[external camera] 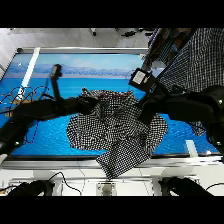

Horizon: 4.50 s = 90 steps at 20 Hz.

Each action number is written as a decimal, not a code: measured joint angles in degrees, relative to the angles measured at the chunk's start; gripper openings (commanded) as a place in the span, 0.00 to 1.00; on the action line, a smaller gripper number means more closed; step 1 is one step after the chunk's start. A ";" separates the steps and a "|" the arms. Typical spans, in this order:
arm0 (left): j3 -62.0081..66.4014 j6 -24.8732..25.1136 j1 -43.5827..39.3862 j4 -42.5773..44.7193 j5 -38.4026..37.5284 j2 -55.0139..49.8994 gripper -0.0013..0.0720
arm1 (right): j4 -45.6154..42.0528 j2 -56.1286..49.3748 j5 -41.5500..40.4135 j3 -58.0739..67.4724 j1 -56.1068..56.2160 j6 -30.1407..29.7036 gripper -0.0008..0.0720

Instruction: Fold the clothes and pants, and hang the long-sleeved shirts on hangers.

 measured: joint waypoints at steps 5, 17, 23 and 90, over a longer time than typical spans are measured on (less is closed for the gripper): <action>0.02 -0.55 -11.39 1.73 -1.14 -1.07 0.05 | 0.98 -1.70 5.38 0.00 2.36 0.31 0.06; 0.04 9.99 -8.48 9.88 2.14 9.33 0.77 | 4.00 1.38 9.09 0.04 -3.72 -11.91 0.05; 0.04 18.78 4.31 23.41 7.04 23.37 0.78 | 11.78 2.19 5.49 0.04 -3.98 -18.01 0.05; -5.03 24.41 -3.39 -5.66 0.70 4.72 0.05 | 21.35 0.79 55.67 -19.39 12.55 62.51 0.58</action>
